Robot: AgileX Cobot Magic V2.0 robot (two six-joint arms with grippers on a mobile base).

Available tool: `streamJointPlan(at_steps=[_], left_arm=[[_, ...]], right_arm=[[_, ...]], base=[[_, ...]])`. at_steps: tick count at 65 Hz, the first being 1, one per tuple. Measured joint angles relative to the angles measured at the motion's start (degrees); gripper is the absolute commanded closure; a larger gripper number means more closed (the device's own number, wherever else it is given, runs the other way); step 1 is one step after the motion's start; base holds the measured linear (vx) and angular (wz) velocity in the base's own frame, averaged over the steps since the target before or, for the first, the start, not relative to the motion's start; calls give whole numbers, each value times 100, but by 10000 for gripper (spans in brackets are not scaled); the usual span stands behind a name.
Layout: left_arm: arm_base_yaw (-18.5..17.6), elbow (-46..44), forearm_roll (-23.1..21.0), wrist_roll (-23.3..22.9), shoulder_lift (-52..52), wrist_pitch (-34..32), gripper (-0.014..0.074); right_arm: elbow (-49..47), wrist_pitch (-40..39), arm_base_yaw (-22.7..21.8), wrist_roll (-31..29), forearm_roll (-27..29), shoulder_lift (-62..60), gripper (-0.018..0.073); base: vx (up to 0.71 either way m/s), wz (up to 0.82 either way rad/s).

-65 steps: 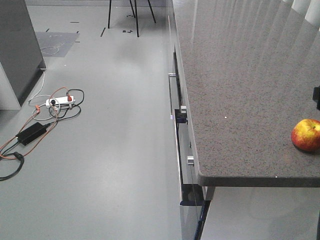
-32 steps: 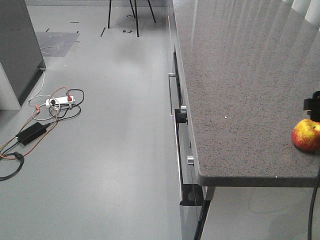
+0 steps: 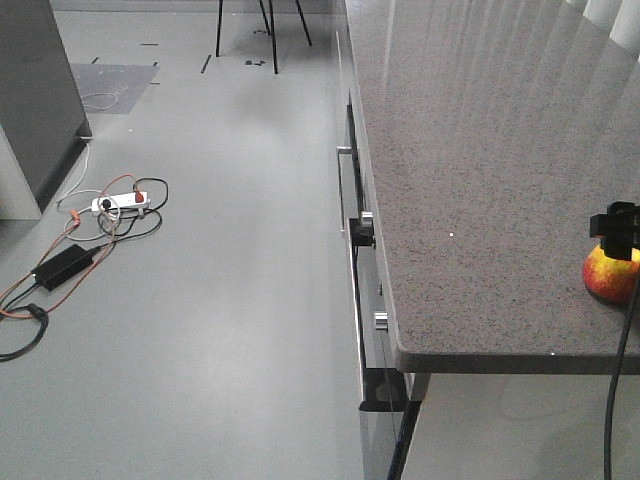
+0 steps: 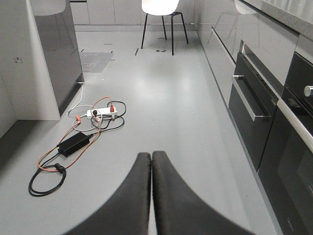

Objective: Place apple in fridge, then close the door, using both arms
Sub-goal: 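Close the right gripper around the apple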

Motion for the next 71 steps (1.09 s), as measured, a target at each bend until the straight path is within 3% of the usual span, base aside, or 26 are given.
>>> streamJointPlan(at_steps=[18, 35, 44, 61, 71], left_arm=[[0, 0, 0, 0, 0, 0, 601], [0, 0, 0, 0, 0, 0, 601], [0, 0, 0, 0, 0, 0, 601], [0, 0, 0, 0, 0, 0, 601], [0, 0, 0, 0, 0, 0, 601]], right_arm=[[-13, -267, -8, 0, -100, 37, -36], [-66, -273, -418, -47, 134, 220, -34], [-66, -305, -466, -487, 354, 220, -34], [-66, -462, -466, -1494, 1309, 293, -34], [-66, -458, -466, -1770, 1671, 483, -34]], base=[[0, 0], [0, 0], [0, 0], [0, 0], [0, 0]])
